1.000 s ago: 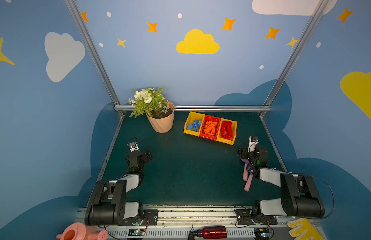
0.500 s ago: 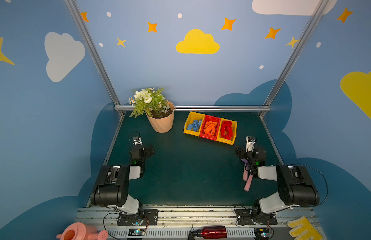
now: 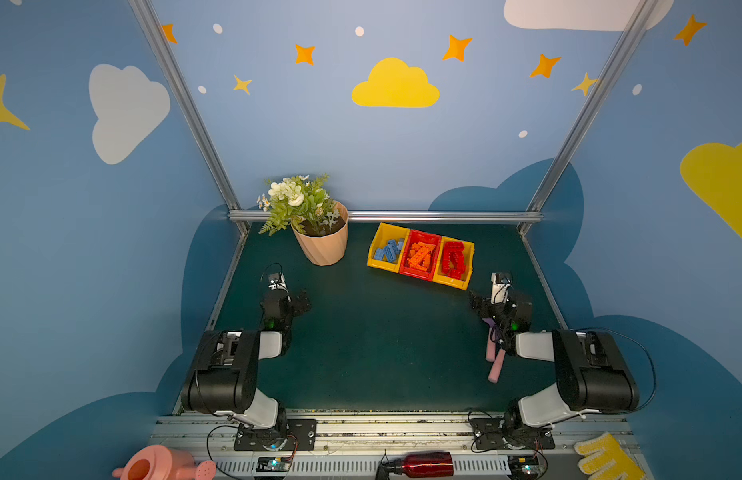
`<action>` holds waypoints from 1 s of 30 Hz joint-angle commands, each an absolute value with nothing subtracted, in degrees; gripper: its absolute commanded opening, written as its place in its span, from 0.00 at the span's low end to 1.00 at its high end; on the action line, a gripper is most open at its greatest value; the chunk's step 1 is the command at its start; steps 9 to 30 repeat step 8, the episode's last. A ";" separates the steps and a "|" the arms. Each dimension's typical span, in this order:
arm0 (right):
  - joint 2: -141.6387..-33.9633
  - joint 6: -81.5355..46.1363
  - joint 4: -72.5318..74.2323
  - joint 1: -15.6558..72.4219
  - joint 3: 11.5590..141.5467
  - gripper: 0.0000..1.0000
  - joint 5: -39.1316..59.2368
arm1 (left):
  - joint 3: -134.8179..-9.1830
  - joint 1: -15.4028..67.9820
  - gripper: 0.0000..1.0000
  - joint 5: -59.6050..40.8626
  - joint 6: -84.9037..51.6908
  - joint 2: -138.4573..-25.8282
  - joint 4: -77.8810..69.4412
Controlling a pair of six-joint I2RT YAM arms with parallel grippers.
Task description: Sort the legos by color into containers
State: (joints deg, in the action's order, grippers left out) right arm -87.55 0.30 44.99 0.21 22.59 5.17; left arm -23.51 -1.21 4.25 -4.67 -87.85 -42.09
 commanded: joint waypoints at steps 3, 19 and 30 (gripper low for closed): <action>-86.63 0.61 43.90 0.33 23.91 0.95 5.62 | -24.36 -1.10 1.00 4.66 -3.67 -86.75 -41.40; -86.48 0.66 44.04 0.47 23.82 0.95 5.45 | -24.35 -1.14 1.00 4.66 -3.69 -86.75 -41.40; -86.48 0.66 44.04 0.47 23.82 0.95 5.45 | -24.35 -1.14 1.00 4.66 -3.69 -86.75 -41.40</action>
